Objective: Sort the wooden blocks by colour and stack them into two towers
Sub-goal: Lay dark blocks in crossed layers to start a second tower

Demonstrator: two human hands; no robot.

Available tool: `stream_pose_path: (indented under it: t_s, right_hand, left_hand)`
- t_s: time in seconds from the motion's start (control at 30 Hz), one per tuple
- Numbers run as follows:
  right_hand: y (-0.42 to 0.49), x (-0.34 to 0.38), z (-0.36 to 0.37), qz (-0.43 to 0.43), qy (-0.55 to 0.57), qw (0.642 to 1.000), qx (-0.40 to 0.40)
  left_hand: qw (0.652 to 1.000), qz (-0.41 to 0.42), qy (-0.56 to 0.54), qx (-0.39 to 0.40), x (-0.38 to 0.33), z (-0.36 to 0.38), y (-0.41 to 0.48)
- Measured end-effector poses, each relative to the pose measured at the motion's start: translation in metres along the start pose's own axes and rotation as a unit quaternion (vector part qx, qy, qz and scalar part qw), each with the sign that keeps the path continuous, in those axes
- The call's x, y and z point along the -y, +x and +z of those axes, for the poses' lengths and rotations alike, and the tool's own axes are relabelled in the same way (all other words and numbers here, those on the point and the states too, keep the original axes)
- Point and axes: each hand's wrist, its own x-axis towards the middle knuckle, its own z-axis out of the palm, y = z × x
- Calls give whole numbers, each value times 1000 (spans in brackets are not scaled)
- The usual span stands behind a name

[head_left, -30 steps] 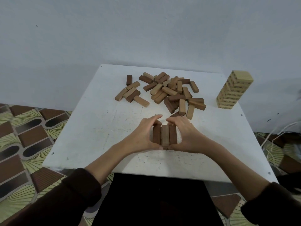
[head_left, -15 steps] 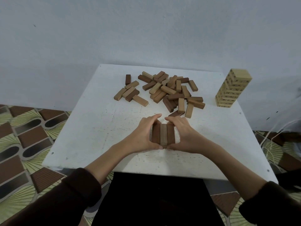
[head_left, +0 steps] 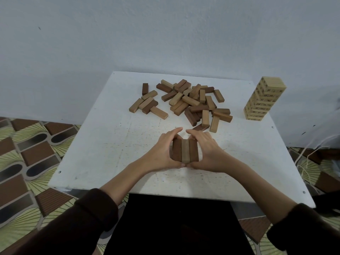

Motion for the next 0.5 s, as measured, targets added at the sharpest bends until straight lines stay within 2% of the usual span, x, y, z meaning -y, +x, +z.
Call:
stream_pose_path:
  t_s: [0.4, 0.5]
  right_hand:
    - [0, 3, 1, -2, 26, 1000, -1]
    - [-6, 5, 4, 26, 63, 998, -8]
  left_hand:
    - [999, -26, -27, 6, 2, 5, 3]
    - [999, -38, -15, -8, 1, 6, -3]
